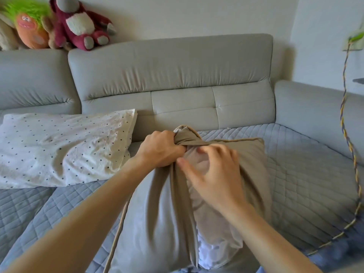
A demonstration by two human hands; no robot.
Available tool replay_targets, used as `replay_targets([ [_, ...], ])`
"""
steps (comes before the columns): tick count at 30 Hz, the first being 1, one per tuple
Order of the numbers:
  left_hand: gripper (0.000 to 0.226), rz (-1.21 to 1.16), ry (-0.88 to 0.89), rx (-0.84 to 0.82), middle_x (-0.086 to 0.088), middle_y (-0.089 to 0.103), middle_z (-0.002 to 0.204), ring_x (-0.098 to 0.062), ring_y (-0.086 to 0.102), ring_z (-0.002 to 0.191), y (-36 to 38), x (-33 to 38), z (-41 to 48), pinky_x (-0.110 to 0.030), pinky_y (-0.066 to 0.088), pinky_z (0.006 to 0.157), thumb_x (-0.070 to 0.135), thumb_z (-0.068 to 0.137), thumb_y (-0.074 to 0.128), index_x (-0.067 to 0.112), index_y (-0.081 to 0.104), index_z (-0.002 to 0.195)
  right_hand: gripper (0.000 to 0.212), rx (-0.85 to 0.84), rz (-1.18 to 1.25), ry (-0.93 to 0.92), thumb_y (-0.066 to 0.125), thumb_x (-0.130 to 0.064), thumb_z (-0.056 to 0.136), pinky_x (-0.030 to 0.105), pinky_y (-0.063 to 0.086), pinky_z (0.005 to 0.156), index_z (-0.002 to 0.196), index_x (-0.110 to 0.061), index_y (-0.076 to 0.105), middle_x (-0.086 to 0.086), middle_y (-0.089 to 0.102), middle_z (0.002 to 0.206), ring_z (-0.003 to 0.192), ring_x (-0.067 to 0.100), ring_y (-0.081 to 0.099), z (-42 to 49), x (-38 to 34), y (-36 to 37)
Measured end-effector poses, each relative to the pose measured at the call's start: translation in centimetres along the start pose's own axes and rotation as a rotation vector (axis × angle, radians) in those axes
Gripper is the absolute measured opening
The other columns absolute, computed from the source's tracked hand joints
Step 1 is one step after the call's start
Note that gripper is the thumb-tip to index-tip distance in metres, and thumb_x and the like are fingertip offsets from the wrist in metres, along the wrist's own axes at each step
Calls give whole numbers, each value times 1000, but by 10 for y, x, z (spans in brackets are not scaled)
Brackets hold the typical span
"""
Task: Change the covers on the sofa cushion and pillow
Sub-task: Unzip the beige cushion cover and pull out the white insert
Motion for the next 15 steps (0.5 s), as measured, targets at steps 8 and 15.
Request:
replay_targets([
  [8, 22, 65, -72, -145, -7, 63, 87, -32, 59, 81, 12, -41, 3, -33, 45, 65, 36, 79, 49, 16, 56, 87, 66, -430, 65, -48, 42, -60, 92, 37, 33, 111, 145, -22, 41, 5, 46, 145, 133, 27, 42, 9, -2, 81],
  [15, 44, 77, 162, 137, 0, 54, 126, -38, 64, 92, -1, -27, -11, -47, 56, 74, 58, 85, 53, 43, 43, 125, 50, -311, -266, -125, 55, -40, 89, 42, 43, 90, 130, -15, 42, 15, 58, 120, 111, 36, 55, 6, -14, 85],
])
Point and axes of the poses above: each hand's wrist, its own z-axis towards the middle knuckle, its own y-axis out of the palm, x = y × z, the point moved 10 cm from there along z, towards the middle knuckle
